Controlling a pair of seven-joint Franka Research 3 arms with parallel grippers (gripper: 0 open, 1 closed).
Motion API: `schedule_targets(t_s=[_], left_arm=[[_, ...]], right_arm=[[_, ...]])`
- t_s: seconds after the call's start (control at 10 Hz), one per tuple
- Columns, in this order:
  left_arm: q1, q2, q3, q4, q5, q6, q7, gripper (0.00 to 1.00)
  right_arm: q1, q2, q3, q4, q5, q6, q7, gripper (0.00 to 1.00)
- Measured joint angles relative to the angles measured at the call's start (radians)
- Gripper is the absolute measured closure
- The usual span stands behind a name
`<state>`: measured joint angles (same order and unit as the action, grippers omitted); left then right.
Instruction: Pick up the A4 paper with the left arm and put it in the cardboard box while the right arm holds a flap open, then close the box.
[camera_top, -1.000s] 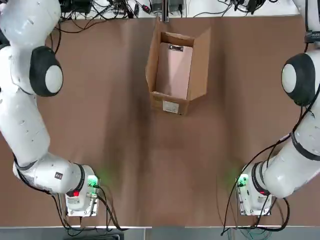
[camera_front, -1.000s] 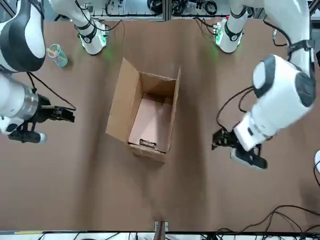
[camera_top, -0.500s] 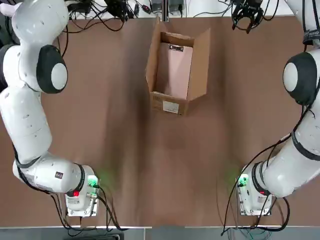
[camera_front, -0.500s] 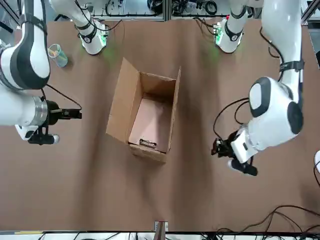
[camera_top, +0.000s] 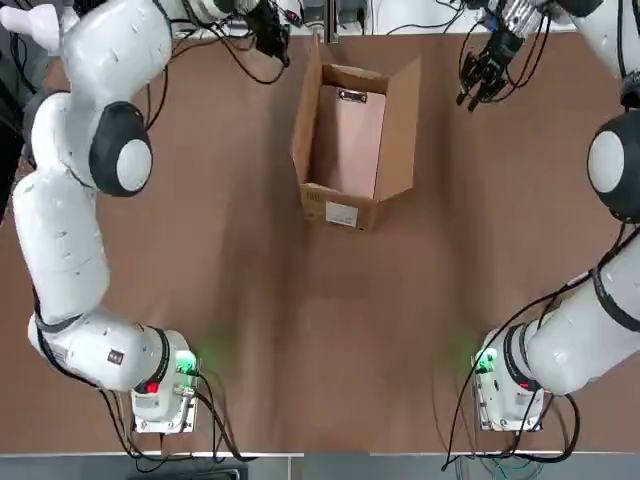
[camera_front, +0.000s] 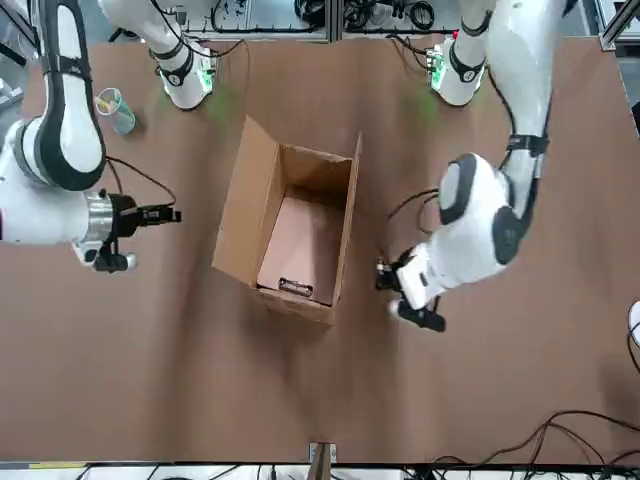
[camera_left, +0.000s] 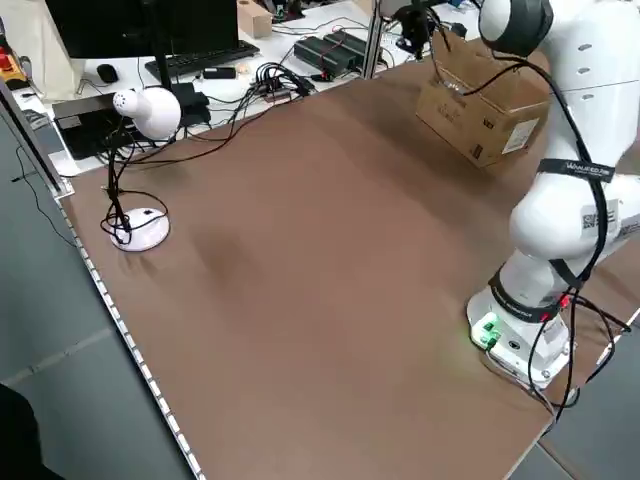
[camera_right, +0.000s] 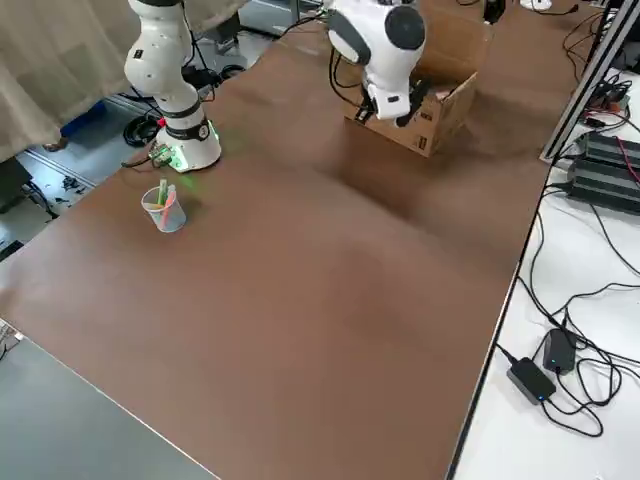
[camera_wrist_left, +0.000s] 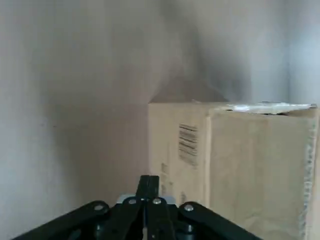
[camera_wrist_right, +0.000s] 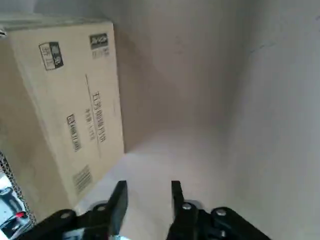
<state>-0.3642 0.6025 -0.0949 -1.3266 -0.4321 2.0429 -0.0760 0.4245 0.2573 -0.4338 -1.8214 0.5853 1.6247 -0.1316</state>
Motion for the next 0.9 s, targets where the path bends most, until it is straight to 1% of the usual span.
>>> schedule_targets(t_s=[0.1, 0.2, 0.3, 0.5, 0.9], left_arm=[[-0.031, 0.003, -0.001, 0.0, 0.0, 0.015, -0.036, 0.99], [-0.056, 0.002, -0.002, 0.0, 0.0, 0.027, -0.071, 0.99], [-0.081, 0.002, -0.002, 0.0, 0.0, 0.045, -0.107, 0.99], [-0.114, 0.002, -0.002, 0.0, 0.0, 0.074, -0.157, 0.99], [-0.162, 0.004, 0.002, 0.001, 0.0, 0.128, -0.232, 0.99]], right_arm=[[0.017, 0.0, 0.003, -0.021, 0.026, 0.002, -0.001, 0.81], [0.044, -0.001, 0.006, -0.039, 0.058, 0.003, -0.001, 0.96], [0.076, -0.001, 0.008, -0.056, 0.093, 0.008, -0.001, 0.99], [0.128, -0.002, 0.009, -0.08, 0.135, 0.035, 0.001, 0.99], [0.171, -0.005, 0.009, -0.086, 0.213, 0.054, 0.027, 0.99]])
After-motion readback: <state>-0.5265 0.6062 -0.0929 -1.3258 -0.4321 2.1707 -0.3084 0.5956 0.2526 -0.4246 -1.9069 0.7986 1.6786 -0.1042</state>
